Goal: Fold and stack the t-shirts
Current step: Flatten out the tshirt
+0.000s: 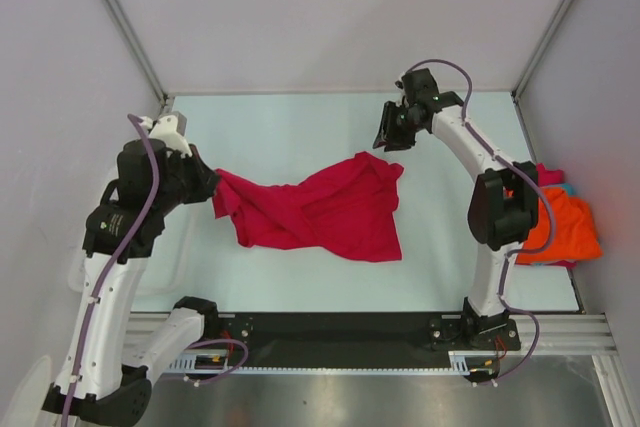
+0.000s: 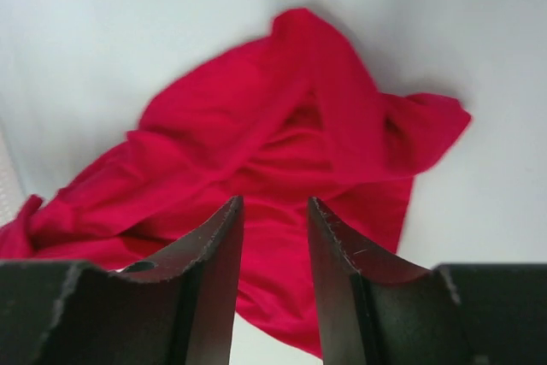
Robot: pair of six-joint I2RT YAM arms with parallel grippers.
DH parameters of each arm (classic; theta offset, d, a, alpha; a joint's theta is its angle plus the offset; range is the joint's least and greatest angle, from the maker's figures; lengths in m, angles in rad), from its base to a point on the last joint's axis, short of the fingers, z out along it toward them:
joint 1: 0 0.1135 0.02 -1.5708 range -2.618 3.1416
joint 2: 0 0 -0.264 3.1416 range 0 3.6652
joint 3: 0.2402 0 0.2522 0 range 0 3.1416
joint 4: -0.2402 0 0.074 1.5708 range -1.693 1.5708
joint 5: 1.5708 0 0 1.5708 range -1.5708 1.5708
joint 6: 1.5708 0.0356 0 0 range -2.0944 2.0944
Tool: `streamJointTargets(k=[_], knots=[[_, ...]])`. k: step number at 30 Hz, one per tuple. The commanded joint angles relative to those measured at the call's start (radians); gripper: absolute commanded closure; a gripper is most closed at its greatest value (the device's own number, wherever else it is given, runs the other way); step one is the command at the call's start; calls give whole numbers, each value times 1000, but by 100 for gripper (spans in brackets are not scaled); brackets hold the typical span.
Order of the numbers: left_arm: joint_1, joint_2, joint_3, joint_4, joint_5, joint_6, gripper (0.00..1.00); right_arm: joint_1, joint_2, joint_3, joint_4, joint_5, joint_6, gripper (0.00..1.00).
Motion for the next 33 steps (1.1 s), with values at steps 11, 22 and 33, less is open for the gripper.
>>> streamJointTargets(k=[11, 22, 33], knots=[[9, -42, -125, 163, 142, 29, 100, 34, -186, -176, 100, -54, -5, 51], [-61, -168, -269, 102, 775, 193, 100, -11, -35, -52, 88, -35, 10, 52], [-61, -171, -388, 125, 696, 92, 0, 3, 24, 43, 59, -43, 21, 52]])
